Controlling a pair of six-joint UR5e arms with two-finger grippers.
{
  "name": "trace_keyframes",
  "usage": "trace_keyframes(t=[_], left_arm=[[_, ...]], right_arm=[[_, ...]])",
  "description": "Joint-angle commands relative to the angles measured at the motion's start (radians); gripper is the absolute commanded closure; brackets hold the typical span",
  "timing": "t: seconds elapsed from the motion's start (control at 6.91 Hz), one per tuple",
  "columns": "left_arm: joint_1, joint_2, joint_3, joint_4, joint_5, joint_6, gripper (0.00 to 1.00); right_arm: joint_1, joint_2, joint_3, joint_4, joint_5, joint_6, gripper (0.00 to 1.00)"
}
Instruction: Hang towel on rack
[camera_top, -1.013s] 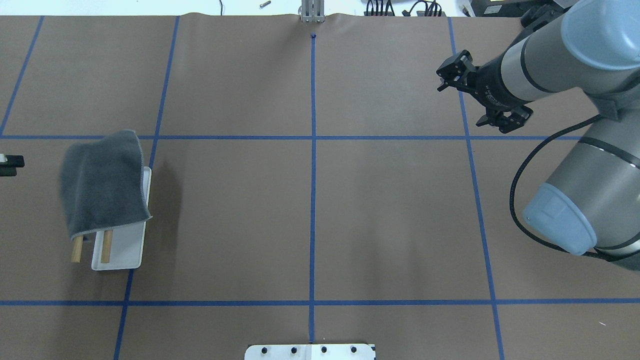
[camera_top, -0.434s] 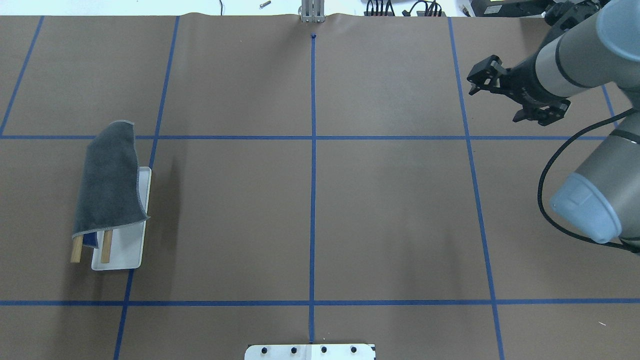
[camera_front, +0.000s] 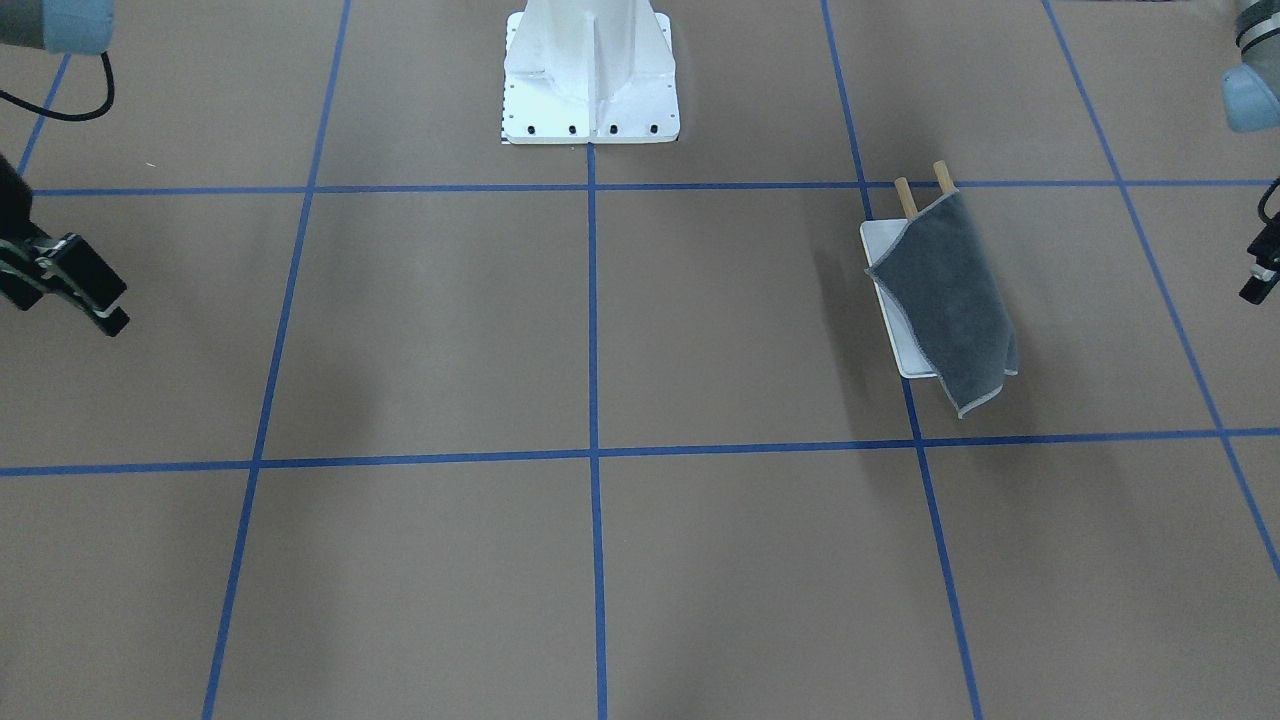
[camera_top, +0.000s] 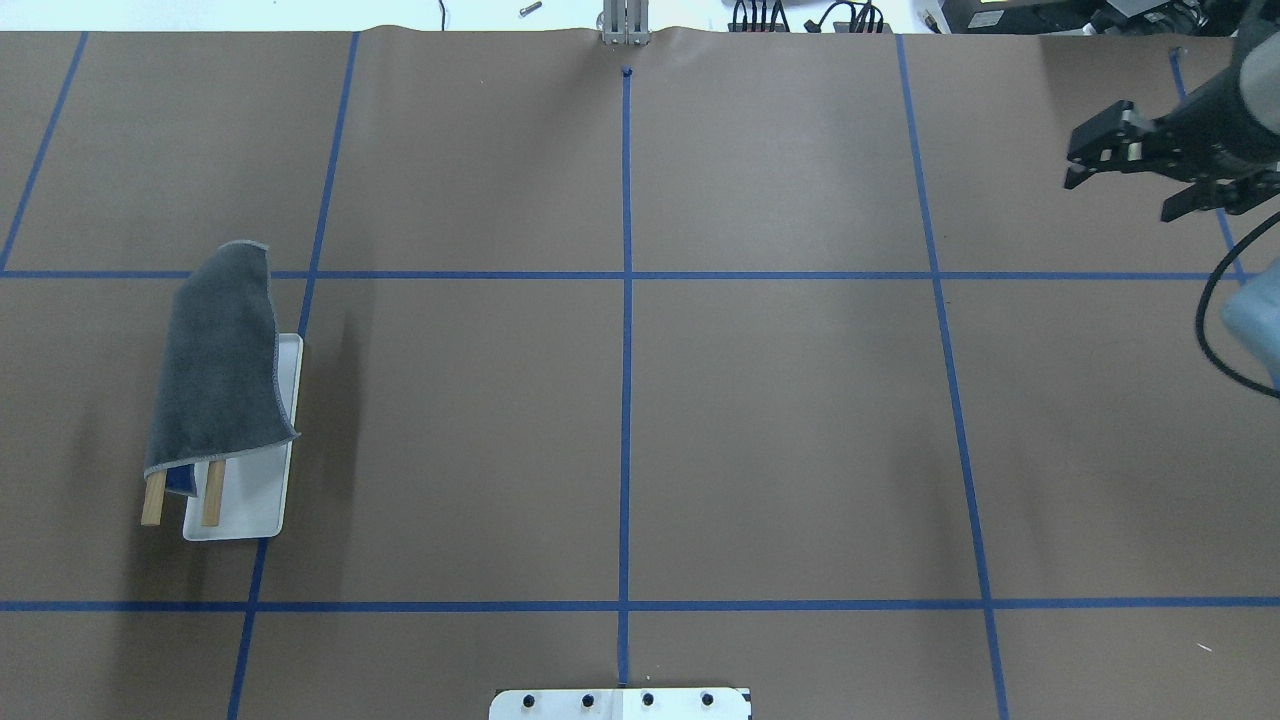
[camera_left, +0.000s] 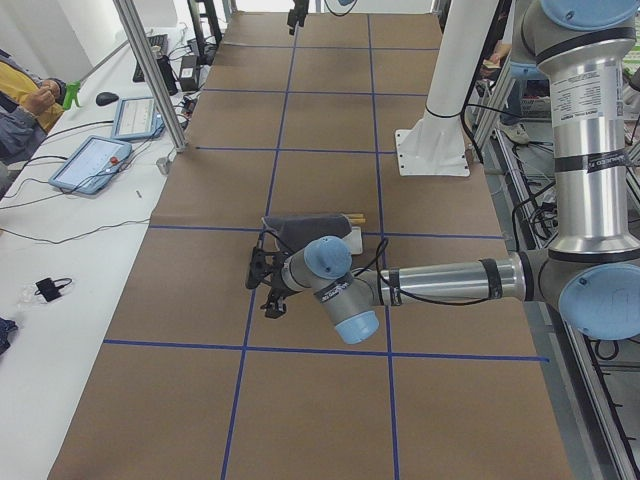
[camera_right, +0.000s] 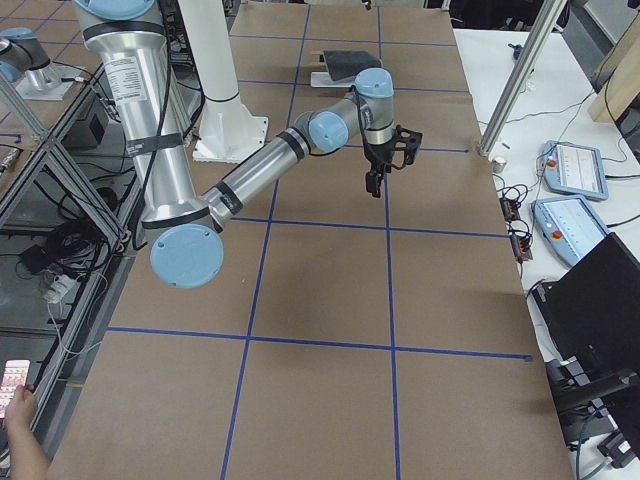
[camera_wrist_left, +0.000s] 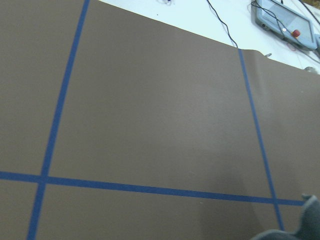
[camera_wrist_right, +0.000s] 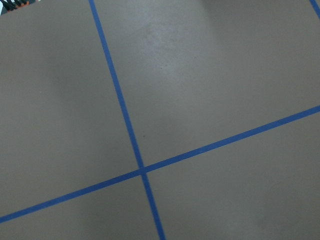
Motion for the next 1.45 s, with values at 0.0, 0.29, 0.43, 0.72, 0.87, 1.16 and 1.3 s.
trace_keyframes(t=[0.0, 0.29, 0.43, 0.72, 0.87, 1.16, 1.3], left_arm=[[-0.081, -0.029, -0.007, 0.276, 0.046, 0.402, 0.02], [-0.133, -0.091, -0.011, 0.559, -0.109, 0.496, 0.02], [-0.142, -0.099, -0.011, 0.663, -0.191, 0.514, 0.02], [-0.162, -0.14, -0.048, 0.89, -0.264, 0.65, 0.02], [-0.163, -0.152, -0.115, 1.043, -0.264, 0.667, 0.02], [-0.164, -0.163, -0.255, 1.28, -0.255, 0.698, 0.02], [-0.166, -0.159, -0.26, 1.285, -0.255, 0.751, 0.02]], right_arm=[[0.203, -0.042, -0.152, 0.0, 0.189, -0.425, 0.0], [0.309, -0.138, -0.236, 0.002, 0.192, -0.794, 0.0], [0.34, -0.176, -0.311, 0.003, 0.189, -1.006, 0.0], [0.372, -0.19, -0.408, 0.003, 0.185, -1.184, 0.0], [0.372, -0.198, -0.419, 0.003, 0.173, -1.186, 0.0], [0.372, -0.201, -0.416, 0.003, 0.175, -1.18, 0.0], [0.372, -0.201, -0.416, 0.003, 0.177, -1.18, 0.0]])
